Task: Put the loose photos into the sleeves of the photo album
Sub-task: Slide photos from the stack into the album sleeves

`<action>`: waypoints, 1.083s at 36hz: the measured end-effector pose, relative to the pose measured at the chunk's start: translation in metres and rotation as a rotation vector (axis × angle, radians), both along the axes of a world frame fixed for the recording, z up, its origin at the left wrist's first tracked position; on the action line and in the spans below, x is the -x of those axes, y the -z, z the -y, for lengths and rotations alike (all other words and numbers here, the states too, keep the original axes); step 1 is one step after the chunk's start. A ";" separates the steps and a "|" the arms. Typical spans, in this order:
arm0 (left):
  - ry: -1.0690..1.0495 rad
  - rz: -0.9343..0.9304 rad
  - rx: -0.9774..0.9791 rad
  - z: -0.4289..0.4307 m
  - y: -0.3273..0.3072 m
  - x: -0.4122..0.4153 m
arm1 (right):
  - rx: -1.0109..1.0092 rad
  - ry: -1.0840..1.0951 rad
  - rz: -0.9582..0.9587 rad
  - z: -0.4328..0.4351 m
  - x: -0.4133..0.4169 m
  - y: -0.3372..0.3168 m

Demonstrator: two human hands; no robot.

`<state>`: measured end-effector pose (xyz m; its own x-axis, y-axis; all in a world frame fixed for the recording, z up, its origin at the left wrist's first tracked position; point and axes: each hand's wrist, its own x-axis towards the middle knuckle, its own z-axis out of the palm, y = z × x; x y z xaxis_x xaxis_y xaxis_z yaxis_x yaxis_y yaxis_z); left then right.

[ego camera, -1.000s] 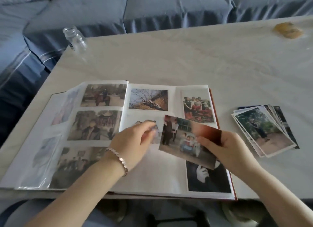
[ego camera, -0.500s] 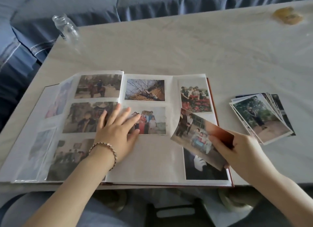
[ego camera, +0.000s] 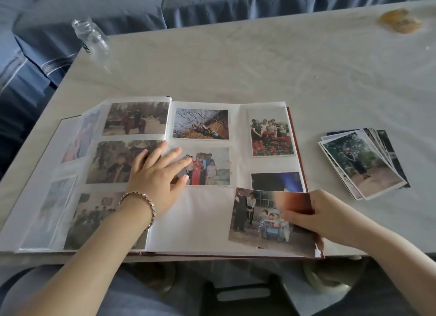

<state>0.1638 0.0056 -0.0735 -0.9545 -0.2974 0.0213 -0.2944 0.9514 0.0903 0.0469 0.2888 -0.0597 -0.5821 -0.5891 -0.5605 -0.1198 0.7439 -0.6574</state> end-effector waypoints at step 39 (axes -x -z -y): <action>-0.011 -0.015 -0.084 -0.003 -0.006 0.001 | 0.123 0.162 0.240 0.048 -0.013 -0.010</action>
